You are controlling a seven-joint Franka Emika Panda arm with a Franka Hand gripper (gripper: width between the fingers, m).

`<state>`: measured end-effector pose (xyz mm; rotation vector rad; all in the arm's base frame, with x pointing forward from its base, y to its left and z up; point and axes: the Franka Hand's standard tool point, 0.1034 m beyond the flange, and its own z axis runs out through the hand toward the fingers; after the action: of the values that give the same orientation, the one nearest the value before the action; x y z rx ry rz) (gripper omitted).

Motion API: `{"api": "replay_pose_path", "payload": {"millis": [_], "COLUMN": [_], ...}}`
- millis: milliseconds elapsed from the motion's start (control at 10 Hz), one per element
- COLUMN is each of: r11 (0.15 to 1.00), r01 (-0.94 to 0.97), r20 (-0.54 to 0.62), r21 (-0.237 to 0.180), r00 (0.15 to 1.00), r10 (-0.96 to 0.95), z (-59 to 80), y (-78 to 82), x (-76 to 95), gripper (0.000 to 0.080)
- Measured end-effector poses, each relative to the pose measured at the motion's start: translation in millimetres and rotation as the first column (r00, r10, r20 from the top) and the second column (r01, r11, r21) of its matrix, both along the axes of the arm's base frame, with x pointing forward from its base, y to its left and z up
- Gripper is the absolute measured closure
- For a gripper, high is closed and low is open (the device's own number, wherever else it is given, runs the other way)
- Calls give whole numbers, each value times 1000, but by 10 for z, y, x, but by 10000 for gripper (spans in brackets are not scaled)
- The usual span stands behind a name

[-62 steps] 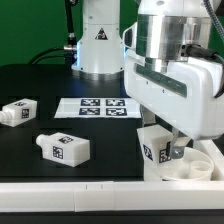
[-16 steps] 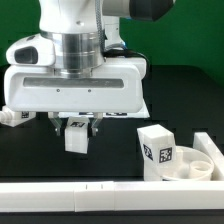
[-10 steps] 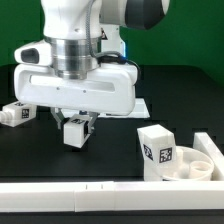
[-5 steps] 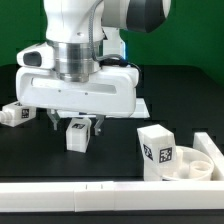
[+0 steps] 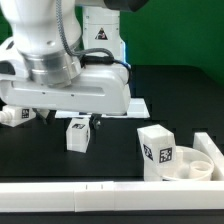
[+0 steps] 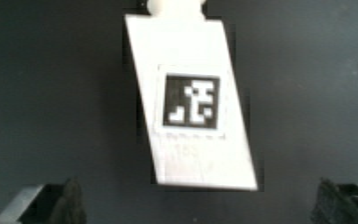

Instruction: Assemble stool

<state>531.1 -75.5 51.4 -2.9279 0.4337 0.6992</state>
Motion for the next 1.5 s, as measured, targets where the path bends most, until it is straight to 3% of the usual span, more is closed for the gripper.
{"api": "replay_pose_path", "payload": {"millis": [200, 300, 500, 600, 700, 1000, 1300, 1500], "r11": [999, 998, 996, 993, 992, 992, 994, 994], "r01": [-35, -25, -7, 7, 26, 25, 61, 61], "r20": [-36, -124, -254, -356, -433, -428, -464, -461], "r21": [25, 57, 91, 121, 127, 122, 92, 91], "r00": [999, 992, 967, 934, 901, 903, 886, 887], "r10": [35, 32, 30, 37, 32, 30, -11, -12], "z": [-23, 3, -118, -145, -163, -211, -384, -378], "y": [36, 75, 32, 76, 80, 51, 19, 11], "x": [195, 55, -18, -170, -226, -193, -330, -323], "gripper": [151, 151, 151, 151, 151, 151, 151, 151]}}
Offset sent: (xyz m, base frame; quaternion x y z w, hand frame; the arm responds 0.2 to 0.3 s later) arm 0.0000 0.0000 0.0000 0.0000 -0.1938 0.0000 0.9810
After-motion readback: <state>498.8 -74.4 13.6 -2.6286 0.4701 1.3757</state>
